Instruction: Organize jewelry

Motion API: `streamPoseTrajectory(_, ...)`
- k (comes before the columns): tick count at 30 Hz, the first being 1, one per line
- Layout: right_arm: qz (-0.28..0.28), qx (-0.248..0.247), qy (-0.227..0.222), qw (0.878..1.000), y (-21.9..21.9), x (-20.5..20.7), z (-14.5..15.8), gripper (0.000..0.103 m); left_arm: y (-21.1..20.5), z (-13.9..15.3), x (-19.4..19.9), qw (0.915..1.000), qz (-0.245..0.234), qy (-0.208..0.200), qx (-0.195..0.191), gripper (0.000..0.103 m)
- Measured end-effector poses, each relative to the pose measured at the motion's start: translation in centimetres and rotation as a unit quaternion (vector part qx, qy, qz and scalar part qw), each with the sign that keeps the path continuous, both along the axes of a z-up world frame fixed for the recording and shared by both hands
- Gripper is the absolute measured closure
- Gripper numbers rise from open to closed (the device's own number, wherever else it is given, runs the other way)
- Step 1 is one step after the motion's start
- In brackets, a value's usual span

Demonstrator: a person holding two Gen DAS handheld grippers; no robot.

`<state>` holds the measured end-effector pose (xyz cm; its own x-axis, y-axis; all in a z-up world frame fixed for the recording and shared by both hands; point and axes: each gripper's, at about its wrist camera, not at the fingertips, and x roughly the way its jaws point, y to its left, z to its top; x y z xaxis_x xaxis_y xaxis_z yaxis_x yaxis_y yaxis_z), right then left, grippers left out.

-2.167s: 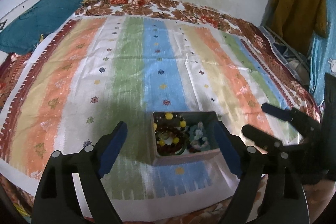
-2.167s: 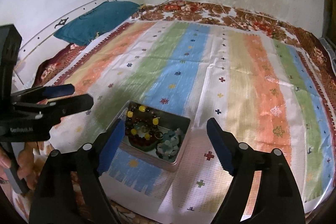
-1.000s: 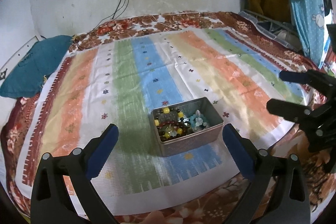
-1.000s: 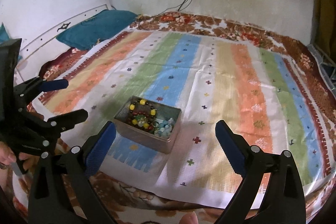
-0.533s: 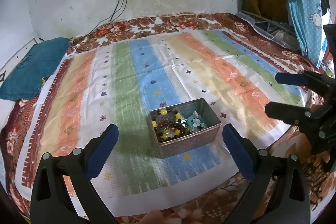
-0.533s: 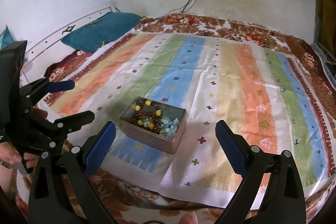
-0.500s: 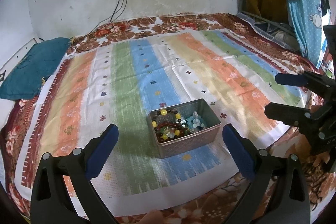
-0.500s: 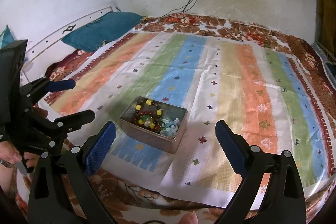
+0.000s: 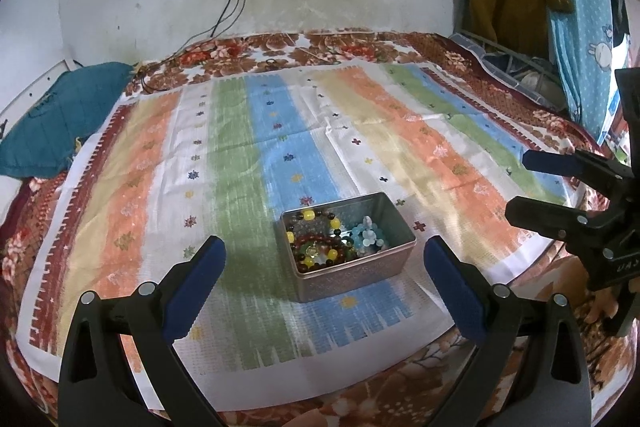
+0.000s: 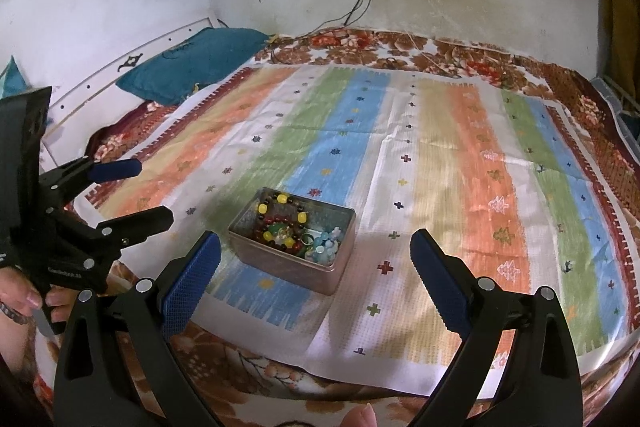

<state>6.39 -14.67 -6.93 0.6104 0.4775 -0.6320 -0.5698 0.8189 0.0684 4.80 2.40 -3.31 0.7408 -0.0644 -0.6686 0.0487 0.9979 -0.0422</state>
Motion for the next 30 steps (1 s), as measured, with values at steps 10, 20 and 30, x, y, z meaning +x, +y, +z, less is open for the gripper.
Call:
streamPoseTrajectory(10,0.005,0.0,-0.003,1.0,0.1,-0.2,0.1,0.007,-0.6,0.3,-0.3,0.9999,-0.01,-0.009,0.006,0.006)
streamPoseTrajectory(20,0.006,-0.007,-0.002,1.0,0.5,-0.2,0.0,0.007,-0.4,0.3,-0.1,0.9999,-0.004,-0.009,-0.009,0.006)
streamPoseTrajectory(30,0.006,-0.007,-0.001,1.0,0.5,-0.1,0.1,0.007,-1.2,0.1,-0.2,0.9998,-0.012,-0.009,0.013,0.006)
